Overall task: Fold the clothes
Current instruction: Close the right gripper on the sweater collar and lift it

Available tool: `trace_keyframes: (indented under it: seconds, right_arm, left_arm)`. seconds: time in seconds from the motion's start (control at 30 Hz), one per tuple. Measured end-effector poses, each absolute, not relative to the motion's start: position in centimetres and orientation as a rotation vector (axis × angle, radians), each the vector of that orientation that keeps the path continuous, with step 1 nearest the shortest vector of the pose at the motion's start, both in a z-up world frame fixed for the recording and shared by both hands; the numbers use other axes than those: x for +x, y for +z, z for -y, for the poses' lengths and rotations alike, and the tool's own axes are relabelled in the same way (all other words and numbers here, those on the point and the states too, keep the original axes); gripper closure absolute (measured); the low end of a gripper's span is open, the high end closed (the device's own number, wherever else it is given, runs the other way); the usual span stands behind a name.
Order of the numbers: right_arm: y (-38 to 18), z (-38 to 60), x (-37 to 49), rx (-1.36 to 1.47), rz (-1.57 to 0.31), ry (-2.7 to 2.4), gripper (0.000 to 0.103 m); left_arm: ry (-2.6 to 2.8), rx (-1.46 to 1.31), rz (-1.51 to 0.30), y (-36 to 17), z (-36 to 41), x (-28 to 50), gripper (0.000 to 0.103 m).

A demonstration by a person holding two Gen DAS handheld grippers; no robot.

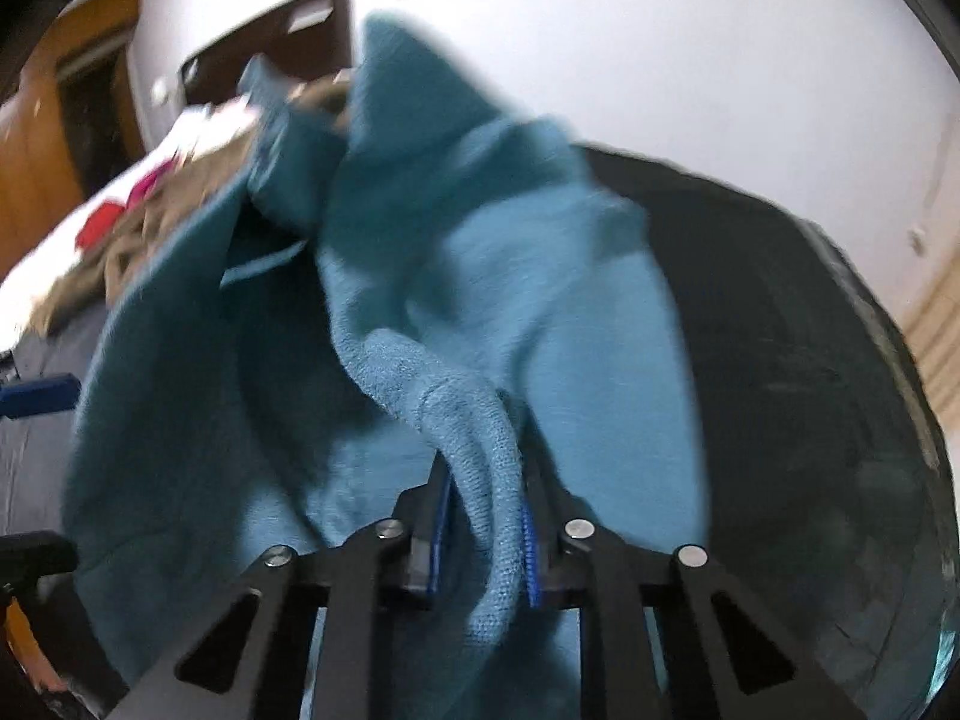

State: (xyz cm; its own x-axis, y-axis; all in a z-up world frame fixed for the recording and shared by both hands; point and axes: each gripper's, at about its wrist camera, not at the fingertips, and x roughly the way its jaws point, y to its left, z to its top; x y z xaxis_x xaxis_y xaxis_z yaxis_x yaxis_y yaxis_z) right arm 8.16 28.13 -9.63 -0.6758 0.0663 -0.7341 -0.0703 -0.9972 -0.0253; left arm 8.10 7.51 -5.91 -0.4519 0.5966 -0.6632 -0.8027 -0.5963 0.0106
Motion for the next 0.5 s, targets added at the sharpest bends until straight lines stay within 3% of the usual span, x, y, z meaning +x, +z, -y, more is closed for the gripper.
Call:
trace_keyframes:
  seconds: [0.3,0.47,0.5]
  right_arm:
    - [-8.0,-37.9,14.8,-0.896,-0.438,2.656,0.086]
    - [-9.7,-40.1,16.0,-0.962,-0.497,2.617,0.086]
    - [-9.6,-40.2,16.3,-0.970,-0.488,2.622,0.082]
  left_arm:
    - [1.961,-0.382,-0.853,-6.6,-9.1,13.2,0.022]
    - [1.816,-0.248,-1.063,-8.2,-9.9,14.9,0.022]
    - [1.794,-0.231,-1.099,-8.5,-10.2,15.1,0.022]
